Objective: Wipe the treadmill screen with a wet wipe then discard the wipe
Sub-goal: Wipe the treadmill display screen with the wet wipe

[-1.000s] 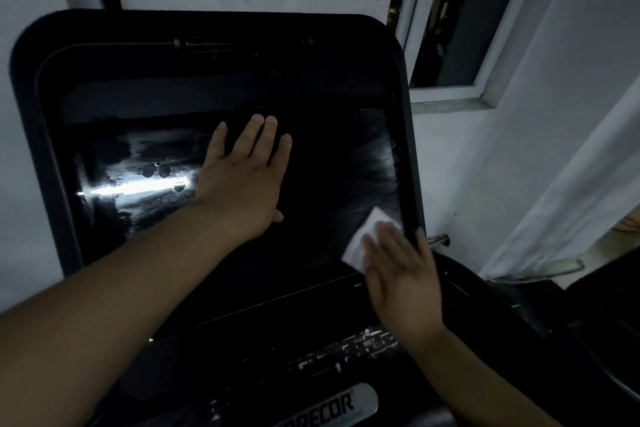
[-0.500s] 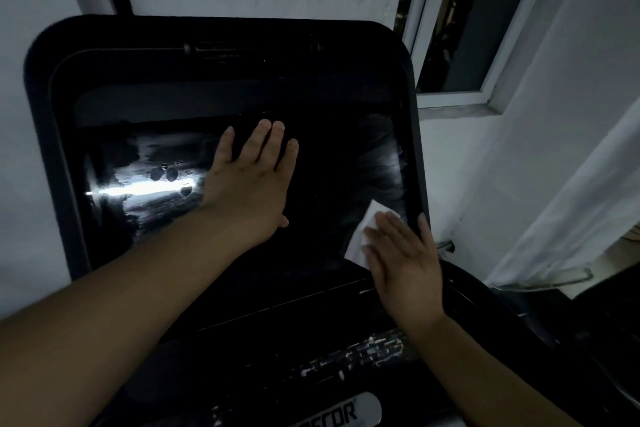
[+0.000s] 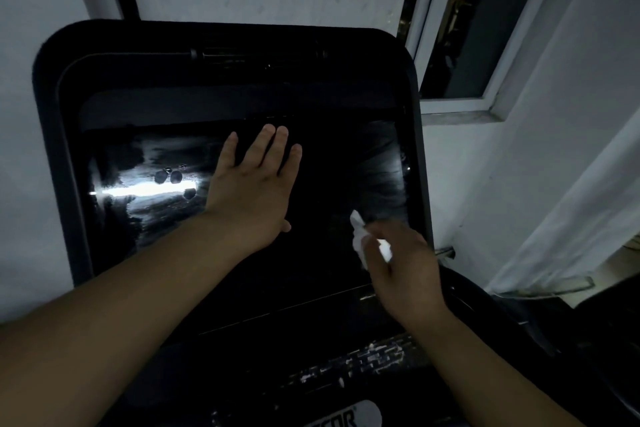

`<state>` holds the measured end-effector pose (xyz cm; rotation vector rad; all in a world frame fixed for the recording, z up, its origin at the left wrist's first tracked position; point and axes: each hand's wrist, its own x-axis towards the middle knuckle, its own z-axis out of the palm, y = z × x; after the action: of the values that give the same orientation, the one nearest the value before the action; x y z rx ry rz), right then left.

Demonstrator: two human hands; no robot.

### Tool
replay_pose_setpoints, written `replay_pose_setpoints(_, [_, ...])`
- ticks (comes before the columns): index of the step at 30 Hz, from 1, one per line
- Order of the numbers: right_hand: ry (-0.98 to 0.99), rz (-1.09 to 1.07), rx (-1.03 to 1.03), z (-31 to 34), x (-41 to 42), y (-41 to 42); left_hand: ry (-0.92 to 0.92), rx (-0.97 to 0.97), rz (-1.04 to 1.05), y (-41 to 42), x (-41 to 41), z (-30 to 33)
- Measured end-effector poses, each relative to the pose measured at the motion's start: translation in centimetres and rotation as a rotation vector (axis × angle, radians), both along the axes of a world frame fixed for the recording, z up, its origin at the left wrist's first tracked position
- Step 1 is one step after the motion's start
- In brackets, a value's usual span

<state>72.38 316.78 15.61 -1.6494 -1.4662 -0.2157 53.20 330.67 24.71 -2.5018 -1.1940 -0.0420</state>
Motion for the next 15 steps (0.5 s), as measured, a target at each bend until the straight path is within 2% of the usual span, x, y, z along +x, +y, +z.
replay_pose_setpoints(3, [0.428,0.115,-0.159,3.1,0.7,0.7,-0.003,0.001,-0.001,0.0,0.0,0.0])
replay_pose_setpoints(5, [0.456,0.121,-0.222,3.4,1.9,1.8,-0.007,0.000,-0.006,0.0,0.0,0.0])
replay_pose_setpoints(7, [0.264,0.022,-0.218,2.7,2.7,2.7,-0.013,-0.006,-0.007,0.0,0.0,0.0])
replay_pose_setpoints(11, [-0.166,-0.188,0.008,1.0,3.0,3.4,-0.006,-0.024,-0.004,-0.1,-0.1,0.1])
replay_pose_setpoints(15, [-0.391,-0.244,0.136,0.2,1.4,3.7,-0.010,-0.025,-0.003,0.0,0.0,0.2])
